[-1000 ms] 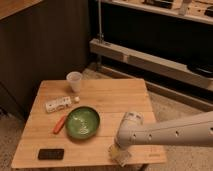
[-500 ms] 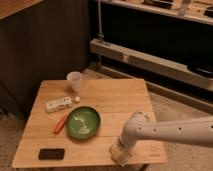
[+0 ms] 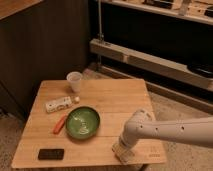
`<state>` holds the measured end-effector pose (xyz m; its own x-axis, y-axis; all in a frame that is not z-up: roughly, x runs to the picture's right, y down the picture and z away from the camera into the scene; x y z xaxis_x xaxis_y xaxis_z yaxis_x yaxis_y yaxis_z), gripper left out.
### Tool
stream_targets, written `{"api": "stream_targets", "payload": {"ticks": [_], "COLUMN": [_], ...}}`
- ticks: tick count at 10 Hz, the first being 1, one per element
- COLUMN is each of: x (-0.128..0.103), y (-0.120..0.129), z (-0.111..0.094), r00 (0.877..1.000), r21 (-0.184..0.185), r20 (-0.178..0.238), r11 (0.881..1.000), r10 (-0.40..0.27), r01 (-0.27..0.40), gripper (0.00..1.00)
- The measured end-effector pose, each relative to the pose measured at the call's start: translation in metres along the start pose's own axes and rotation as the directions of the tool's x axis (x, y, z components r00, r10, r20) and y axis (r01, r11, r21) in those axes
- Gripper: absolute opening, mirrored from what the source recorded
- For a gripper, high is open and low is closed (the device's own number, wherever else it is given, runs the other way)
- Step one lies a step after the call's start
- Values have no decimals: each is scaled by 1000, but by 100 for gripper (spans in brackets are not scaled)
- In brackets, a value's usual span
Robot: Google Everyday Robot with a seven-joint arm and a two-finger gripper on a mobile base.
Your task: Place the white sponge in the ceramic bowl
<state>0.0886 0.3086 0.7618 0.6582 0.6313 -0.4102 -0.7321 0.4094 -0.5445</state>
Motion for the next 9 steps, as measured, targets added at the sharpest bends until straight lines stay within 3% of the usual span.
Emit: {"api": "stream_targets", "payload": {"ticks": [2, 4, 7, 9], "x": [-6, -25, -34, -58], "y": [4, 16, 21, 30], "z": [-6, -22, -32, -39], "r00": [1000, 1000, 999, 998], "r21": [0, -4, -5, -8], "r20": [-3, -1, -7, -1], "r11": [1000, 1000, 999, 998], "r10": [-7, -21, -40, -64], "r01": [7, 21, 40, 64], "gripper": [2, 1, 1, 1]}}
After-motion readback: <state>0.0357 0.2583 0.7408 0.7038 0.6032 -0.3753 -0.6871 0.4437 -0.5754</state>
